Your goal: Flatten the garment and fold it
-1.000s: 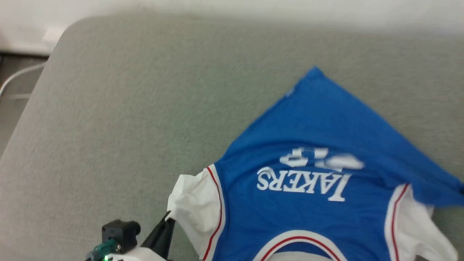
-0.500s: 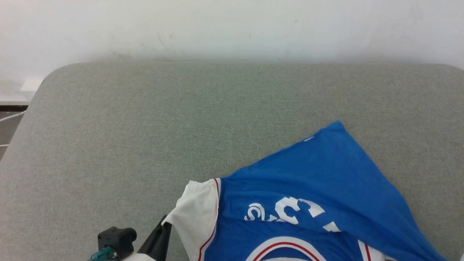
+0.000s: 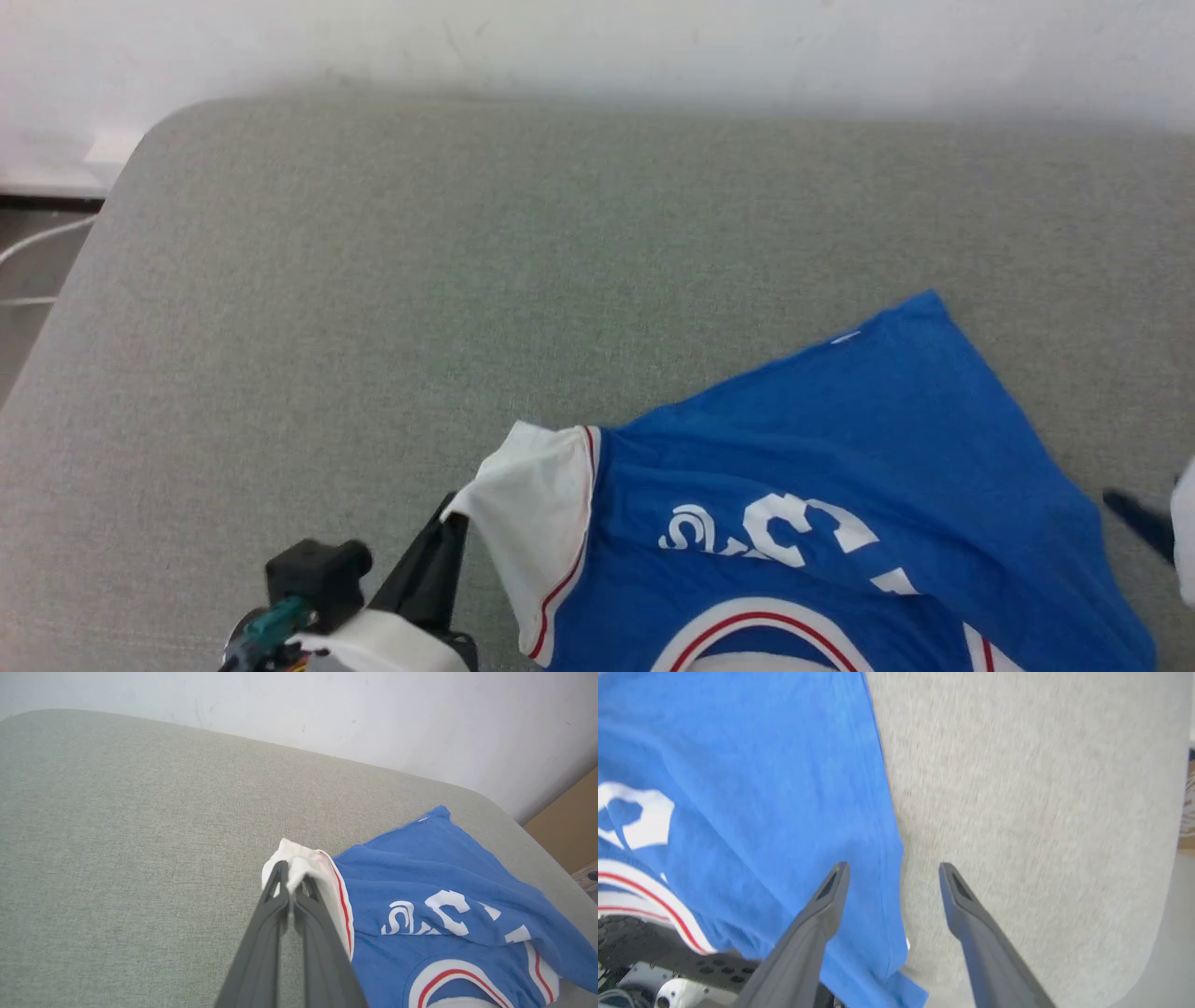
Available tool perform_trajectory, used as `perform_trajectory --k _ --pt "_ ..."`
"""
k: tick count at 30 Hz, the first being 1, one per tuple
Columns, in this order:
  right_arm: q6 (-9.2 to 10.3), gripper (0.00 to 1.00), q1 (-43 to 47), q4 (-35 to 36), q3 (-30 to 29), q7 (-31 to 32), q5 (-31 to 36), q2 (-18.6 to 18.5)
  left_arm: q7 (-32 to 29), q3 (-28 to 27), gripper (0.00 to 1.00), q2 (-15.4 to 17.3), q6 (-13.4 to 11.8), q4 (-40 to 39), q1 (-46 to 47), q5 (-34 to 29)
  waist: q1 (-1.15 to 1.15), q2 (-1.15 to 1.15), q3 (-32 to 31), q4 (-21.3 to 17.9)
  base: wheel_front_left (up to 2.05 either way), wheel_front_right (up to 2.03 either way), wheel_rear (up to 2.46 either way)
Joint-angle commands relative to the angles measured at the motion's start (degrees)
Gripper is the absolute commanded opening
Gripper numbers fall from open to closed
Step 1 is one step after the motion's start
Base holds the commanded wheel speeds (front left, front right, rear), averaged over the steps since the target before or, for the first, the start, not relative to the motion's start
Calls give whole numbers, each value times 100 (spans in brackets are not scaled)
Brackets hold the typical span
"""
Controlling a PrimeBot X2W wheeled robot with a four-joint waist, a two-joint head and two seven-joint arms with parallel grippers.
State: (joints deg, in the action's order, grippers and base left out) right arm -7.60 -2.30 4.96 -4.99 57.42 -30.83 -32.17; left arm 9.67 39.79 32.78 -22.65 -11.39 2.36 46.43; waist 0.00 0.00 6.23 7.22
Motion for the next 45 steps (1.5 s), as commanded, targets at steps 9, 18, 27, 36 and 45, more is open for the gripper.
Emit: perform_trajectory --k 9,18,27,36,45 --pt "11 100 -2063 -622 959 -14 441 -243 14 243 0 -381 208 -76 690 -288 0 0 1121 898 0 0 0" --pt "11 100 -3067 -1865 1614 -41 841 -561 96 426 0 -756 400 193 972 -321 0 0 1486 1419 0 0 0" --pt "11 100 -2980 -2516 2050 -175 614 -631 150 472 0 -922 621 387 1085 -204 0 0 1590 1567 0 0 0" --pt "11 0 -2915 -2746 2459 -781 266 -691 179 483 0 -894 649 578 1084 -207 0 0 1363 1438 0 0 0" --pt "11 0 -3339 -2630 2490 -2414 75 -735 145 189 0 -415 463 351 1063 -256 0 0 591 898 0 0 0"
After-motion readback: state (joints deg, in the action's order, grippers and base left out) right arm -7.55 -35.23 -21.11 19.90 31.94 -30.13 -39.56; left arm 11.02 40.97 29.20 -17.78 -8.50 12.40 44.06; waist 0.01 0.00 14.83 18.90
